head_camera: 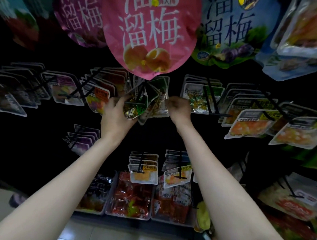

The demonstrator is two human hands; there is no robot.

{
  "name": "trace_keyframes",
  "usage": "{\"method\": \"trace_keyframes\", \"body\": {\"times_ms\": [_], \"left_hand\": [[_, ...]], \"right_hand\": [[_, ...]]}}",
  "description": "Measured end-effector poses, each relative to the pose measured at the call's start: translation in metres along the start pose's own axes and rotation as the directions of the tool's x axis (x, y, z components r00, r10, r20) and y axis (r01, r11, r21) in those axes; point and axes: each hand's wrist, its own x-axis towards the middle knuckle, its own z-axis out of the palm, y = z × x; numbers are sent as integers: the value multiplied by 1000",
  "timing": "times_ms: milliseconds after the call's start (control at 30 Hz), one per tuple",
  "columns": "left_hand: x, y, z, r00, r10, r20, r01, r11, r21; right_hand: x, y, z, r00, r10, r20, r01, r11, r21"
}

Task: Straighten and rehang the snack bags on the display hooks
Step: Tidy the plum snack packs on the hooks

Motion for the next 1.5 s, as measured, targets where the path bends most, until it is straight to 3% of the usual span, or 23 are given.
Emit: {"method": "trace_keyframes", "body": {"times_ms": [133, 367, 533, 733, 833, 933, 1000, 1133, 1300, 1500], "left_hand": [[3, 0, -4, 1000, 20, 18, -21, 996, 89], [3, -2, -5, 999, 47, 27, -50, 989, 136], [0, -3, 2, 999, 47, 21, -49, 992, 117], [-5, 0, 13, 1000, 15, 19, -18, 992, 128], [-10, 6, 23, 1000, -16, 21, 14, 996, 89], [-20, 17, 36, 996, -40, 84, 36, 998, 48], [-32, 21, 45, 992, 37, 121, -47, 996, 80], [-50, 15, 53, 975, 173, 138, -194, 968, 158], [-56, 7, 47, 920, 364, 144, -390, 880, 273], [-46, 10, 45, 918, 329, 223, -382, 885, 267]], "right_hand": [[11, 0, -4, 999, -31, -11, 30, 992, -119], [11, 1, -4, 1000, 28, 2, -27, 994, -104], [-19, 7, 5, 989, 37, 141, -21, 994, -112], [-52, 51, -22, 952, 270, 145, -268, 963, -31], [-54, 71, -41, 929, 354, 110, -364, 926, 94], [-48, 75, -54, 913, 392, 112, -400, 807, 435], [-43, 75, -56, 916, 392, 83, -364, 726, 584], [-30, 70, -52, 929, 368, -45, -240, 689, 683], [-2, 77, -48, 872, 480, 100, -319, 401, 859], [13, 82, -55, 773, 596, 219, -338, 94, 937]]}}
